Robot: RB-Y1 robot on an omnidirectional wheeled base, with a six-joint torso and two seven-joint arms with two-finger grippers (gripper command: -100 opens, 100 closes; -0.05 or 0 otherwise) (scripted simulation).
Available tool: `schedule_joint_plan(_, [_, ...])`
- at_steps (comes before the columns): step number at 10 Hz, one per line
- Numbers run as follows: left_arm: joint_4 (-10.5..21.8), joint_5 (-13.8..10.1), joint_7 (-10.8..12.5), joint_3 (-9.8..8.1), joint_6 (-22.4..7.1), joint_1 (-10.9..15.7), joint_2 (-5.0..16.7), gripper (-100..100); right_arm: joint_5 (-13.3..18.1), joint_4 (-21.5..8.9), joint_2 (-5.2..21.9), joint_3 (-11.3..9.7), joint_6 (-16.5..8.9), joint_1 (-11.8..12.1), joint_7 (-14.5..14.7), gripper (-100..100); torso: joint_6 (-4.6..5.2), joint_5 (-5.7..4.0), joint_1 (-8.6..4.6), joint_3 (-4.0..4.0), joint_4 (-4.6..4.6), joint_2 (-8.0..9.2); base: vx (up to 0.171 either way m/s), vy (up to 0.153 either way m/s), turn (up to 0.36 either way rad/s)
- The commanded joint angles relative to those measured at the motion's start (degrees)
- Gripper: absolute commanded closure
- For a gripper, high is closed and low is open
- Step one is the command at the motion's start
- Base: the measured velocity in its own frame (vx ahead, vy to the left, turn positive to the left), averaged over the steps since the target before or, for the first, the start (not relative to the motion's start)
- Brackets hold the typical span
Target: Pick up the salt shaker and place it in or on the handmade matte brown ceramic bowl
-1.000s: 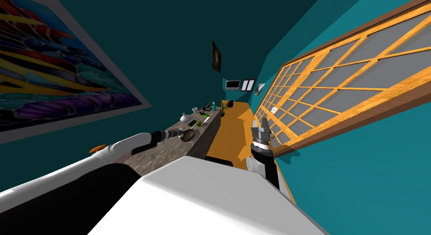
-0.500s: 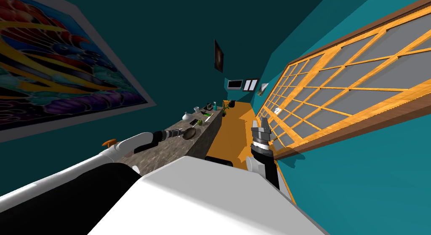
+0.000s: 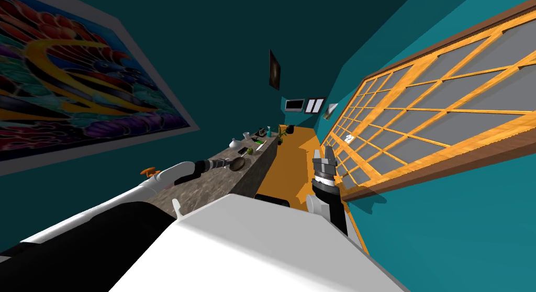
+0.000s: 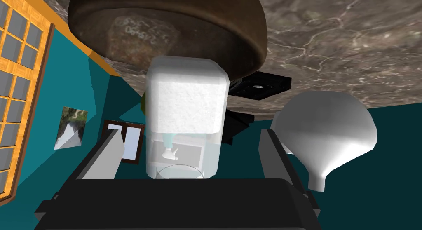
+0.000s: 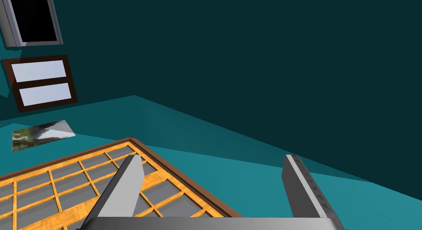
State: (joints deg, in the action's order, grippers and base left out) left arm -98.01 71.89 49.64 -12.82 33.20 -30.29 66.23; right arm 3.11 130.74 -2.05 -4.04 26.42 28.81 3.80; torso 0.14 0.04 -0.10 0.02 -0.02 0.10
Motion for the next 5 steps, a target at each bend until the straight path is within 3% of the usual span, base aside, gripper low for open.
schedule_joint_plan(1, [0.80,0.13,0.07,0.24,0.03,2.86,-0.07,-100,0.00,0.00,0.00,0.00,0.00,0.00,0.00,0,0.00,0.00,0.00,0.00,0.00,0.00,-0.010,-0.007,-0.016])
schedule_joint_plan(2, [0.80,0.13,0.07,0.24,0.03,3.56,-0.07,-100,0.00,0.00,0.00,0.00,0.00,0.00,0.00,0,0.00,0.01,0.04,-0.03,-0.01,-0.05,0.000,0.000,0.000])
schedule_joint_plan(3, [3.64,1.84,-0.79,2.87,3.00,5.59,-1.75,-100,0.00,0.00,0.00,0.00,0.00,0.00,0.00,0,0.00,0.02,0.08,-0.06,-0.03,-0.11,-0.028,-0.021,0.203])
schedule_joint_plan(5, [6.71,1.84,-0.79,3.25,3.56,8.58,-1.75,-100,0.00,0.00,0.00,0.00,0.00,0.00,0.00,0,-0.02,0.01,-0.01,0.02,0.00,0.04,-0.038,-0.027,0.070])
